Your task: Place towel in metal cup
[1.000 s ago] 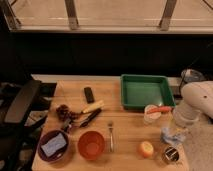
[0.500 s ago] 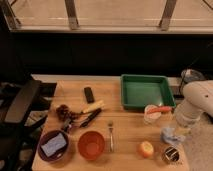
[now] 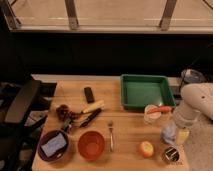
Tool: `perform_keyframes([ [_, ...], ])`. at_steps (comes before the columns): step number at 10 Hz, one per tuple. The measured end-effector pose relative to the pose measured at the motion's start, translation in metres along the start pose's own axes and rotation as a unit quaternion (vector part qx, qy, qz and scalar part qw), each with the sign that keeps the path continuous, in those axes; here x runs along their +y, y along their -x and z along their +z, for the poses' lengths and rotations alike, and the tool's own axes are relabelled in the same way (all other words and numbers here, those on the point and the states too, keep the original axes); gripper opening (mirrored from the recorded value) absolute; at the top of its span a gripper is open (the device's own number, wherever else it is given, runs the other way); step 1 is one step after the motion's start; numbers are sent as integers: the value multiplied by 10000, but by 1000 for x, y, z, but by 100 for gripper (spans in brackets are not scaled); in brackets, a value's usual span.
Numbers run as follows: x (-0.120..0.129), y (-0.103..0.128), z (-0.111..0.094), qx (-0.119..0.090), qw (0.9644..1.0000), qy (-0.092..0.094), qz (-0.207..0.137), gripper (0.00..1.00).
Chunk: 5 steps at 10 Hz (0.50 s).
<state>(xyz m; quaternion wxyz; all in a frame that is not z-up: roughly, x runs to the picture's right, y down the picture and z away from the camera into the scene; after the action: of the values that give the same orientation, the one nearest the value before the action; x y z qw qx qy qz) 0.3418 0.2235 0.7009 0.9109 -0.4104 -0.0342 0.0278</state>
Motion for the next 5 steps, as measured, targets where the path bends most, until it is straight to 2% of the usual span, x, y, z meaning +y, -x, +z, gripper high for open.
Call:
perform_keyframes([
  [3, 3, -2, 15, -49, 9998, 164, 46, 69],
  [5, 4, -4, 19, -92, 9998, 189, 63, 53],
])
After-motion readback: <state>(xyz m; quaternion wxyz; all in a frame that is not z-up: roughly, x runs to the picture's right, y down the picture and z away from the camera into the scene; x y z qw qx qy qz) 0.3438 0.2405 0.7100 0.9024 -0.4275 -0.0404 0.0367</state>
